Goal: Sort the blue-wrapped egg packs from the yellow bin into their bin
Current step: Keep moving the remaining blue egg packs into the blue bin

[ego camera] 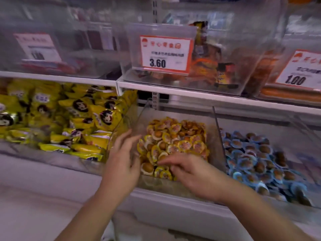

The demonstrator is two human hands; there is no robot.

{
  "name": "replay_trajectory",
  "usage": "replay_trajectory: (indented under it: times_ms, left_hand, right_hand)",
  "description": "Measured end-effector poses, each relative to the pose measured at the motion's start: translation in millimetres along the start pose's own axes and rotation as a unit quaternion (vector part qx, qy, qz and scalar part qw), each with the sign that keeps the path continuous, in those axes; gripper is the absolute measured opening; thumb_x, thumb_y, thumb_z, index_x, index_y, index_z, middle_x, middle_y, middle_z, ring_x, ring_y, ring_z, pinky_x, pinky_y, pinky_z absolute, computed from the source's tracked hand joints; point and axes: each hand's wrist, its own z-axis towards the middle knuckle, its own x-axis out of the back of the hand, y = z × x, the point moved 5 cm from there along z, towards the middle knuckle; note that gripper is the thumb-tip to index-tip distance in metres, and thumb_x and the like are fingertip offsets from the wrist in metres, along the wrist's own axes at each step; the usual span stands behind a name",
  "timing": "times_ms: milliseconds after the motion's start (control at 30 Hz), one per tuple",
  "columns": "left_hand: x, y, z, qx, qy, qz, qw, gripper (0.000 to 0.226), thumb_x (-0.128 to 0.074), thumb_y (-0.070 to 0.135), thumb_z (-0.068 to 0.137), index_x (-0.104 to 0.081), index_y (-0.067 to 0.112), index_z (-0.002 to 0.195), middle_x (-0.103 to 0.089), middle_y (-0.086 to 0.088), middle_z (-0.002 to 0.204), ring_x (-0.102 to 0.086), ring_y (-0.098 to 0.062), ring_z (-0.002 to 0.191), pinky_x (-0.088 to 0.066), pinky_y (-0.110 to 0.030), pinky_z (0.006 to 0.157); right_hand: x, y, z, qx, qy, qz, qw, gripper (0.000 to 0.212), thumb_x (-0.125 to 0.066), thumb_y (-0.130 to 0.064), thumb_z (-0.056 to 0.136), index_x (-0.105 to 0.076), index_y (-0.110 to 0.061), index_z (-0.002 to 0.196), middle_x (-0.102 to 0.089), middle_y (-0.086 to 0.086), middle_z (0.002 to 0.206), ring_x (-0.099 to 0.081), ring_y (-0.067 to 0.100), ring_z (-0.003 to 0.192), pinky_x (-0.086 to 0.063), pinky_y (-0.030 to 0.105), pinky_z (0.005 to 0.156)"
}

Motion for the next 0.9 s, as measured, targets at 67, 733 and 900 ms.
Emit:
replay_trajectory:
  times_ms: [67,733,900]
  left_hand:
    - [-4.3,-5.4,0.1,-0.007,-0.034,-0.027,0.999,0.059,-0.059,-0.005,0.085,-0.054,0.023,0.137,-0.033,0.005,0.151,-0.028,0.019,0.128,-0.019,0.002,0.102]
    - [-9.6,-32.4,19.3,0.019,-0.161,-0.049,0.986,0.069,-0.053,0.007,0.09,-0.035,0.054,0.137,-0.043,0.008,0.139,-0.059,-0.017,0.112,-0.048,-0.028,0.084]
    - [-11.6,-34.2,19.3,0.028,-0.152,-0.052,0.987,0.07,-0.052,0.007,0.09,-0.033,0.059,0.133,-0.043,0.011,0.137,-0.06,-0.012,0.104,-0.043,-0.023,0.076]
  right_hand:
    - [-28.9,1.2,32.0,0.006,-0.095,-0.048,0.994,0.04,-0.047,-0.007,0.101,-0.06,-0.016,0.137,-0.059,-0.001,0.138,-0.049,0.003,0.122,-0.029,0.006,0.099]
    - [-4.2,52.1,38.9,-0.156,-0.204,-0.478,0.84,0.036,-0.059,-0.038,0.086,-0.064,-0.032,0.121,-0.047,-0.001,0.133,-0.04,0.027,0.131,-0.034,0.044,0.109]
    - [-14.1,62.6,38.6,-0.172,-0.211,-0.47,0.84,0.047,-0.059,-0.048,0.086,-0.059,-0.034,0.131,-0.035,0.003,0.146,-0.021,0.031,0.142,-0.017,0.057,0.117]
